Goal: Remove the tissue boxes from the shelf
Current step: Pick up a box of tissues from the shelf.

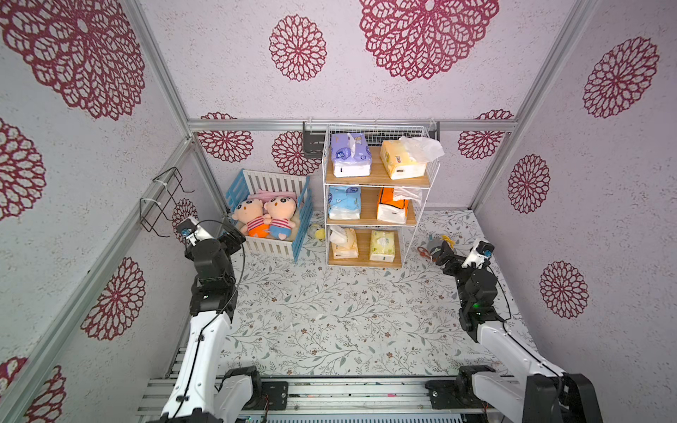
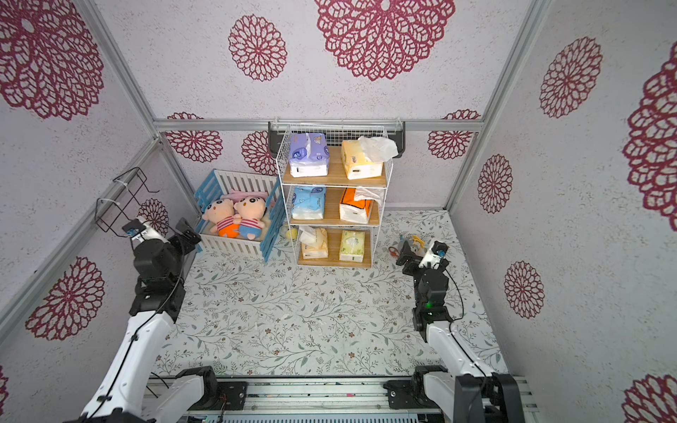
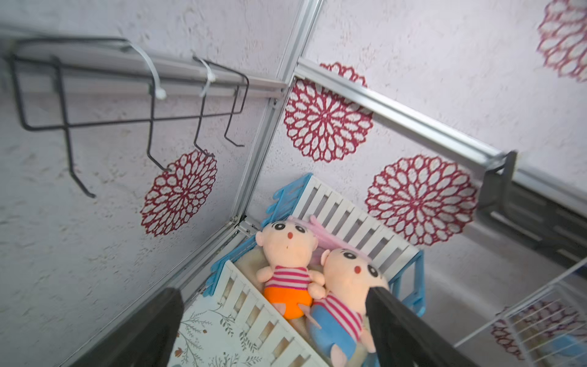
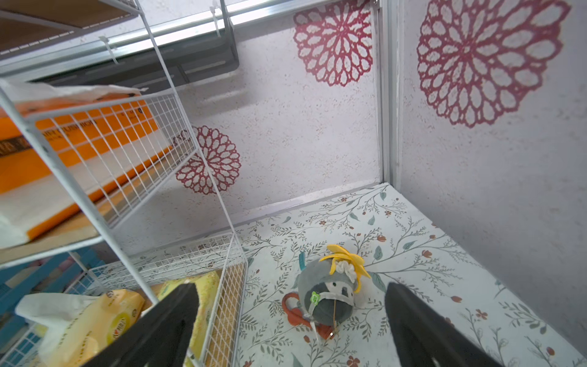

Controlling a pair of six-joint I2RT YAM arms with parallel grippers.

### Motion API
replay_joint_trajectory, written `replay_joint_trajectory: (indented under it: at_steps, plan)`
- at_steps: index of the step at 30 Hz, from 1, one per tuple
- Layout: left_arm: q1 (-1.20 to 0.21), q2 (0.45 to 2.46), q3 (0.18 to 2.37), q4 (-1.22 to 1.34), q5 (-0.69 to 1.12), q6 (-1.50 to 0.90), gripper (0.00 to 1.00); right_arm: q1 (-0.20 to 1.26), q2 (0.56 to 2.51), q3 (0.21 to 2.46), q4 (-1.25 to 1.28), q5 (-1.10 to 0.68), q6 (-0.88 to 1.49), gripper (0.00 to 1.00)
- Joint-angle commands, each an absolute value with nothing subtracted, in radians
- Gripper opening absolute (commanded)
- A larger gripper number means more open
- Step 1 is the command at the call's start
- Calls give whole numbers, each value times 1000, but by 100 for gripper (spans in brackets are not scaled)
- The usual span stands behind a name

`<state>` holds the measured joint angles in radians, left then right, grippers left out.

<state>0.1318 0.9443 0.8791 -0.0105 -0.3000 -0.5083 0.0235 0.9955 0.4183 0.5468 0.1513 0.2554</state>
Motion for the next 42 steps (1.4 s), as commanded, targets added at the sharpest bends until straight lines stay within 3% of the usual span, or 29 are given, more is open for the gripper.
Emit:
replay_joint_trajectory:
  at_steps: [1, 5, 9, 16, 25, 42]
  plan:
    - [138, 931, 989, -347, -191, -655, 97, 21, 869, 501, 226, 77, 352, 99]
    - [137, 1023, 1271, -562, -34, -623, 97, 21, 770, 603, 78, -15, 388, 98]
    - [126, 1130, 1502, -655, 156, -654, 97, 23, 793, 783, -92, -105, 463, 93]
    - [-14, 1179, 1524, -493, 264, -637, 97, 56, 990, 1107, -319, -316, 632, 84]
    - [-165, 1312, 1521, -324, 314, -541, 97, 247, 1086, 1410, -288, -226, 726, 81]
    - [-243, 1415, 1409, -202, 284, -432, 97, 541, 1632, 2126, -543, 91, 710, 77]
